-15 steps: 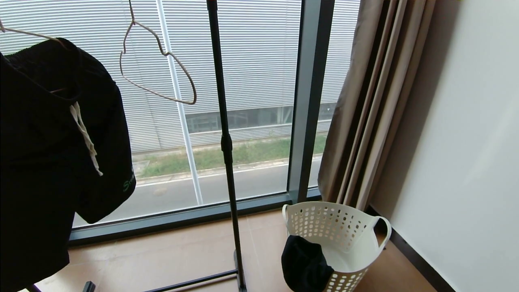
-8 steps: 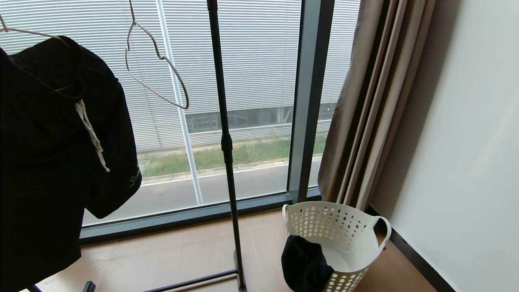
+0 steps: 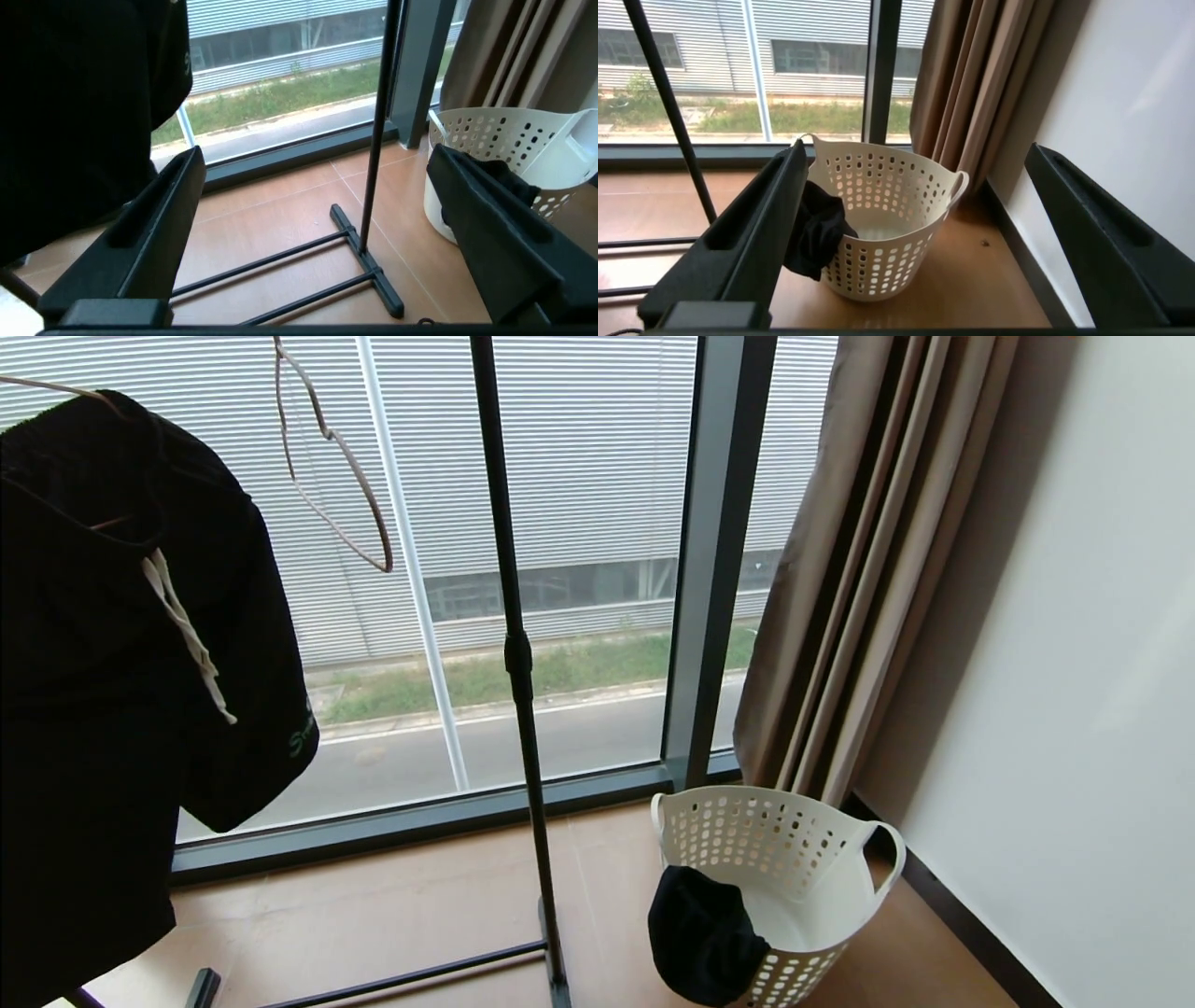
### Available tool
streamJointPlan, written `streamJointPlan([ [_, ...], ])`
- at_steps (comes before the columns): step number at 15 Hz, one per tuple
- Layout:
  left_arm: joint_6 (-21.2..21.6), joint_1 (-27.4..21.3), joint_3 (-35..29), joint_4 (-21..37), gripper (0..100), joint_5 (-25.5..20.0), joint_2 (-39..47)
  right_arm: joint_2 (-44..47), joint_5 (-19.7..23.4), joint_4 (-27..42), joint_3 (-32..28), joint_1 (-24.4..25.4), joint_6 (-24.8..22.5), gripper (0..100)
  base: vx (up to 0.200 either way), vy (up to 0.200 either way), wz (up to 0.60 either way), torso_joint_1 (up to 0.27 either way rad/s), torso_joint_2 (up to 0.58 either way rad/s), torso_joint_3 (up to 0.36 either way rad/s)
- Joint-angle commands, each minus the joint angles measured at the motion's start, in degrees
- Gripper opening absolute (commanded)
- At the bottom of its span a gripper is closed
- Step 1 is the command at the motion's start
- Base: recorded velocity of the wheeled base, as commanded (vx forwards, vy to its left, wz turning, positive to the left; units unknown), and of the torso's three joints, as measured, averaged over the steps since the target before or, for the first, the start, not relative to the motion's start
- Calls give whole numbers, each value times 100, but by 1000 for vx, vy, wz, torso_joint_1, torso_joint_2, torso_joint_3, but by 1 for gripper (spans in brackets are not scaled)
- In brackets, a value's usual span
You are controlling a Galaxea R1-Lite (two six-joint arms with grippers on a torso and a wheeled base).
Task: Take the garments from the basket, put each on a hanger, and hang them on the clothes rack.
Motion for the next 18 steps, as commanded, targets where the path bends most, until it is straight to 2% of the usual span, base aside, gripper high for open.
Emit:
streamJointPlan([
  [1, 3, -1, 6, 0, 100, 1, 7, 7, 3, -1, 0, 4, -4, 100, 0, 0, 0, 7, 12, -183],
  [18, -5, -1, 6, 0, 100, 27, 7, 7, 3, -1, 0, 4, -4, 100, 0, 0, 0, 1, 2, -198],
])
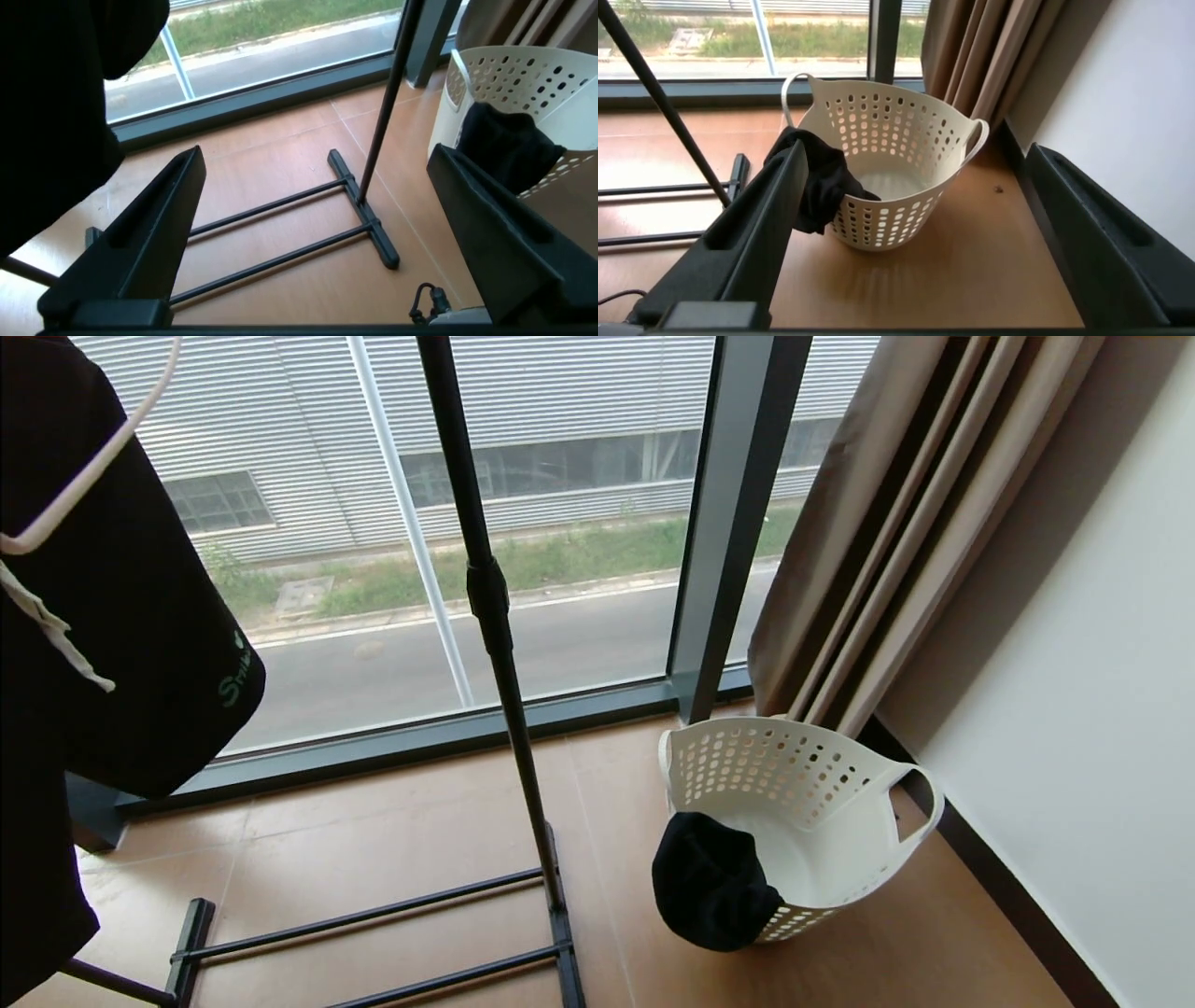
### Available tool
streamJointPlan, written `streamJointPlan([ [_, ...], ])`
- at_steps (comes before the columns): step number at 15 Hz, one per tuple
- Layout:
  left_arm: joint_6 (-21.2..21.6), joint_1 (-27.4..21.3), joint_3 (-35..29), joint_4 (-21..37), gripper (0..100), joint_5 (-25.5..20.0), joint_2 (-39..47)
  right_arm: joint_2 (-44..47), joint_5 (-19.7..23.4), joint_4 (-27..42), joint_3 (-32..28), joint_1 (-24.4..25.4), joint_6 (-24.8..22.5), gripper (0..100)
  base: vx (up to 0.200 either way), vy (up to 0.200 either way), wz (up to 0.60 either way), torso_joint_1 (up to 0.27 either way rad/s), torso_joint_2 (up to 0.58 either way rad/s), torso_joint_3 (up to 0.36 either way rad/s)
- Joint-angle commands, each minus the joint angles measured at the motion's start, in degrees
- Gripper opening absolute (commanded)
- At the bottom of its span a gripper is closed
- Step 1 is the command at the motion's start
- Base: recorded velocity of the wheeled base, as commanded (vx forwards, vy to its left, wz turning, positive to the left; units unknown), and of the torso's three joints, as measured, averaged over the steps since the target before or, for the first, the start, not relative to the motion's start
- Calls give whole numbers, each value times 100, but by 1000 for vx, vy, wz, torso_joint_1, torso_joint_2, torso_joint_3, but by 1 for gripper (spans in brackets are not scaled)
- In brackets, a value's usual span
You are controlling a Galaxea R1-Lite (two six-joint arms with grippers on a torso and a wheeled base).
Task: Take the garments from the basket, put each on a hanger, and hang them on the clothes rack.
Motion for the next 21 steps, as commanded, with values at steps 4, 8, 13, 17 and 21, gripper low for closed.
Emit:
streamJointPlan([
  [4, -112, 4, -9, 2, 100, -35, 7, 7, 3, -1, 0, 2, -2, 100, 0, 0, 0, 6, 0, -200],
  [8, -130, -31, -9, 11, 100, -35, 25, 7, 3, -1, 0, 2, -2, 100, 0, 0, 0, -1, 5, -198],
  [13, -139, -22, -9, 11, 100, -26, 526, 7, 3, -1, 0, 2, -2, 100, 0, 0, 0, 4, 4, -198],
  [17, -121, -110, -9, 11, 100, -35, 166, 7, 3, -1, 0, 2, -2, 100, 0, 0, 0, 2, 1, -187],
  [21, -139, -57, 0, 2, 100, -8, 7, 7, 3, -1, 0, 2, -2, 100, 0, 0, 0, 0, -1, -35],
])
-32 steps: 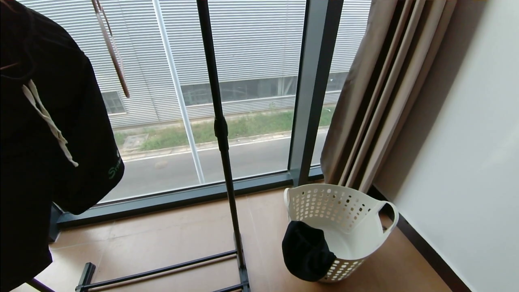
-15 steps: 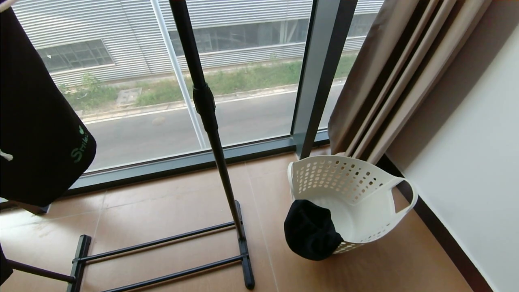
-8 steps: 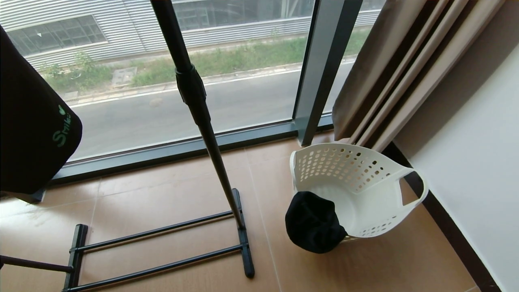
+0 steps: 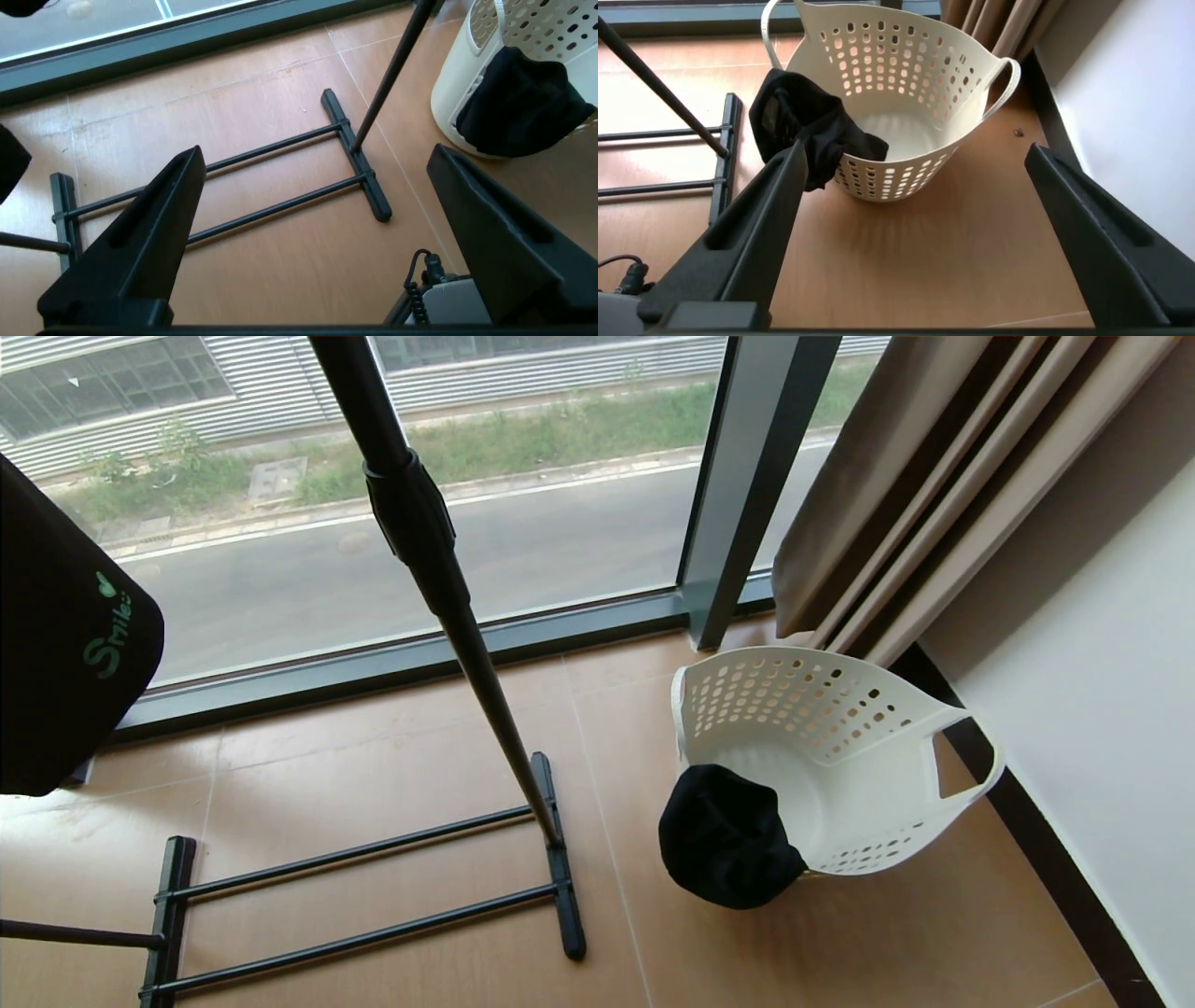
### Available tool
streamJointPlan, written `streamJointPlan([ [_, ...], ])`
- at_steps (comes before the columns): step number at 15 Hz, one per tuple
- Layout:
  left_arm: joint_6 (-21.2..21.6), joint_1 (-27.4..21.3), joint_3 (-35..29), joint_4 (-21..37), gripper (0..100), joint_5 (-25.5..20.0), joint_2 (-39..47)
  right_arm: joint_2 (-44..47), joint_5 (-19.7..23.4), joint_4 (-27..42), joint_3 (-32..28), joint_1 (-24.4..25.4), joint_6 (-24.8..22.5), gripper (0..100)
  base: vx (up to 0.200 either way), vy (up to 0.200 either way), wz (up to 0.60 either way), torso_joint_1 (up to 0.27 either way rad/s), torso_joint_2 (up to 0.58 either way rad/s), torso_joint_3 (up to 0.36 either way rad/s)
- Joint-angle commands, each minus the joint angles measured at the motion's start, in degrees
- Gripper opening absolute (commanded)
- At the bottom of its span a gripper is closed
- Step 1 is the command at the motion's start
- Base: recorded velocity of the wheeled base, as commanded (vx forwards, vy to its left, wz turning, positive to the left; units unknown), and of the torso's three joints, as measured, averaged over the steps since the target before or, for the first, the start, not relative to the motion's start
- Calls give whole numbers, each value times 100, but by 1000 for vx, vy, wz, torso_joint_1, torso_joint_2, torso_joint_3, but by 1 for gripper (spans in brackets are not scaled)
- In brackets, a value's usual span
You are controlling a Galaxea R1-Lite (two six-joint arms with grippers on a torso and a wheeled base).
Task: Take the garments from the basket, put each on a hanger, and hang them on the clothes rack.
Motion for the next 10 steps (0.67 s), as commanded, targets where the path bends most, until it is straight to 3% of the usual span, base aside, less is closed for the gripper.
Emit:
streamJointPlan([
  [1, -1, 5, 3, 0, 100, -6, -93, 7, 3, 5, 0, 2, -4, 100, 0, 0, 0, 0, 0, 0],
  [5, -1, 5, 3, 0, 100, -6, -93, 1422, 47, 75, -26, 151, -13, 100, 0, 0, 0, 0, 0, 0],
  [7, -1, 5, 3, 0, 100, 3, -93, 2820, 452, 40, -396, 740, -31, 100, 0, 0, 0, 0, 0, 0],
  [8, -1, 5, 3, -9, 100, 3, -93, 2873, 452, 40, -404, 758, -31, 100, 0, 0, 0, 0, 0, 0],
  [9, -10, 14, 3, 0, 100, 3, -93, 4402, 460, -74, -967, 1109, -39, 100, 0, 0, 0, 0, 0, 0],
  [10, 8, 14, 3, -9, 100, 3, -93, 5219, 478, -391, -1274, 1162, -48, 100, 0, 0, 0, 0, 0, 0],
])
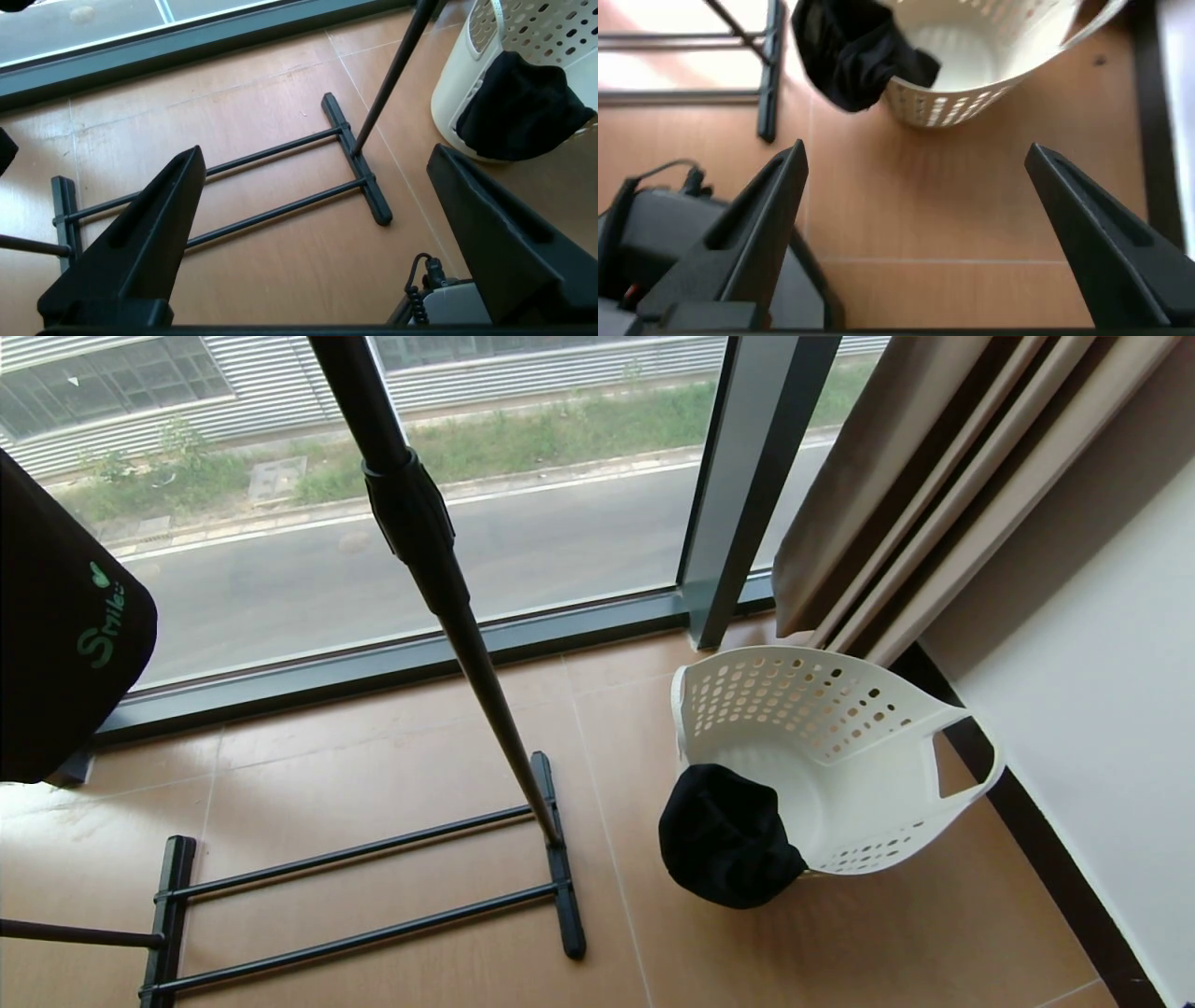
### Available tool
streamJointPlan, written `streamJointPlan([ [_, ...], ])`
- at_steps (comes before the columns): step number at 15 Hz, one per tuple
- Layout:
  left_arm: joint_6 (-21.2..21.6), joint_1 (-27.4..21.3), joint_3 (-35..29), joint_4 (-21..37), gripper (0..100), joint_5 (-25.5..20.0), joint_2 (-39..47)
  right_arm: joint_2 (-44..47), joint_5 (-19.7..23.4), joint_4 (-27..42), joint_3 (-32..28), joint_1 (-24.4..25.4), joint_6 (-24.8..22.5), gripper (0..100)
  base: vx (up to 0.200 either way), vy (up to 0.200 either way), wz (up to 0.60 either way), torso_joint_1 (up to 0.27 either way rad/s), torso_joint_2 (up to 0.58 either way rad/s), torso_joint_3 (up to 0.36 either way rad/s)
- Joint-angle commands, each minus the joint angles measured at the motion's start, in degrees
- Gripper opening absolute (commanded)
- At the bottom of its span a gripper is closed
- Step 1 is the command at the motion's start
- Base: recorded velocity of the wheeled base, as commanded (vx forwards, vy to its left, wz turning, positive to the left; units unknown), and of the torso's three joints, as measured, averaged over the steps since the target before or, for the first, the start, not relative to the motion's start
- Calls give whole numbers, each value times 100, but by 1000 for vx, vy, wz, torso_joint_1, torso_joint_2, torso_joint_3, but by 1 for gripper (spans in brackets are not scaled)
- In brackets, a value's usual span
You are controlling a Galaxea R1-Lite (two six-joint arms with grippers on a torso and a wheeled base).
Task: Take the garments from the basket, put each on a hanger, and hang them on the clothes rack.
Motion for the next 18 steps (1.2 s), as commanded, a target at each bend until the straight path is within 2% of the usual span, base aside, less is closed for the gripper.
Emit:
streamJointPlan([
  [1, -3, 5, -2, -6, 100, 0, -7, 3493, 118, -745, -1199, 561, -103, 100, 0, 0, 0, 0, 0, 0],
  [2, -3, 5, -2, -6, 100, 0, -7, 4126, 109, -1000, -1498, 561, -419, 100, 0, 0, 0, 0, 0, 0],
  [4, -3, 5, -2, -6, 100, 0, -7, 5330, 65, -1097, -2289, 596, -1439, 100, 0, 0, 0, 0, 0, 0],
  [5, -3, 5, -2, -6, 100, 0, -7, 5796, 39, -1088, -2720, 807, -1694, 100, 0, 0, 0, 0, 0, 0],
  [9, -3, 5, -2, -6, 100, 0, -7, 7844, 39, -1088, -4566, 1088, -2634, 100, 0, 0, 0, 0, 0, 0],
  [10, -3, 5, -2, -6, 100, 0, -7, 8108, 39, -1097, -4785, 1106, -2669, 100, 0, 0, 0, 0, 0, 0],
  [12, -3, 5, -2, -6, 100, 0, -7, 9285, 30, -1079, -5778, 1273, -2678, 100, 0, 0, 0, 0, 0, 0],
  [15, -3, 5, -2, -6, 100, 0, -7, 9610, -110, -1123, -5928, 1220, -2661, 100, 0, 0, 0, 0, 0, 0],
  [18, -3, 5, -2, -6, 100, 0, -7, 9971, -102, -1132, -6279, 921, -2634, 100, 0, 0, 0, 0, 0, 0],
])
